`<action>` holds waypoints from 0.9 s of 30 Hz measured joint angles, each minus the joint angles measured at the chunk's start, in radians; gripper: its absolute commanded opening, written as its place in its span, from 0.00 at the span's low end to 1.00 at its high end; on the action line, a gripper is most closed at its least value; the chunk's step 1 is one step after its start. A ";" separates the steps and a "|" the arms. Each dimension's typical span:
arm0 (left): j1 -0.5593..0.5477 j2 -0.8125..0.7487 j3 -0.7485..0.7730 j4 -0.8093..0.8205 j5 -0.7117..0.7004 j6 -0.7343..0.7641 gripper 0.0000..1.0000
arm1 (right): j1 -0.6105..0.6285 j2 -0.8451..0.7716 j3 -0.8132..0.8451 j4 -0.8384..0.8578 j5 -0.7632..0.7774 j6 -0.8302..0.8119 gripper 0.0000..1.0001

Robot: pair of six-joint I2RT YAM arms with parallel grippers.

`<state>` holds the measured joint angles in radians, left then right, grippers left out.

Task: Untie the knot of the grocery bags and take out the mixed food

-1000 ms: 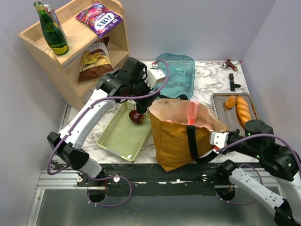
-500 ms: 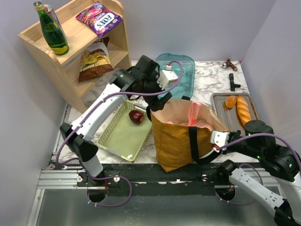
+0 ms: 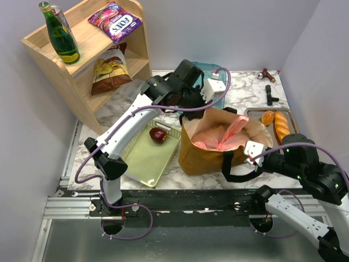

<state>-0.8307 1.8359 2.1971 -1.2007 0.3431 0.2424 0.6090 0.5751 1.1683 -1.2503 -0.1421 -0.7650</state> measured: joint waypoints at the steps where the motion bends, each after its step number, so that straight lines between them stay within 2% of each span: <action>1: 0.000 0.001 0.035 0.007 0.005 -0.003 0.00 | 0.000 0.020 0.013 0.003 0.000 0.017 0.07; 2: 0.003 0.000 0.057 0.016 0.009 -0.003 0.00 | 0.000 0.040 0.025 0.010 0.000 0.034 0.16; 5: 0.006 -0.014 0.059 0.063 0.013 0.006 0.00 | 0.000 0.103 0.055 0.024 -0.006 0.098 0.64; 7: 0.012 -0.030 0.003 0.099 0.018 0.021 0.00 | 0.000 0.140 0.084 0.025 -0.021 0.149 0.77; 11: 0.012 -0.066 -0.208 0.194 0.053 0.052 0.00 | -0.010 0.189 0.169 0.027 -0.069 0.230 0.80; 14: 0.005 -0.088 -0.296 0.248 0.081 0.072 0.00 | -0.024 0.219 0.262 0.029 -0.107 0.282 0.82; 19: 0.006 -0.116 -0.298 0.274 0.103 0.100 0.00 | -0.036 0.263 0.370 0.090 -0.132 0.348 0.90; 21: 0.007 -0.116 -0.290 0.275 0.116 0.112 0.00 | -0.037 0.277 0.363 0.122 -0.128 0.365 1.00; 27: 0.008 -0.116 -0.266 0.246 0.150 0.140 0.00 | -0.040 0.317 0.226 0.246 -0.106 0.402 1.00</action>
<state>-0.8223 1.7199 1.9308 -0.9546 0.4927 0.3820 0.5690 0.8921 1.3941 -1.0039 -0.2478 -0.3634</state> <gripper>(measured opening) 0.022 0.998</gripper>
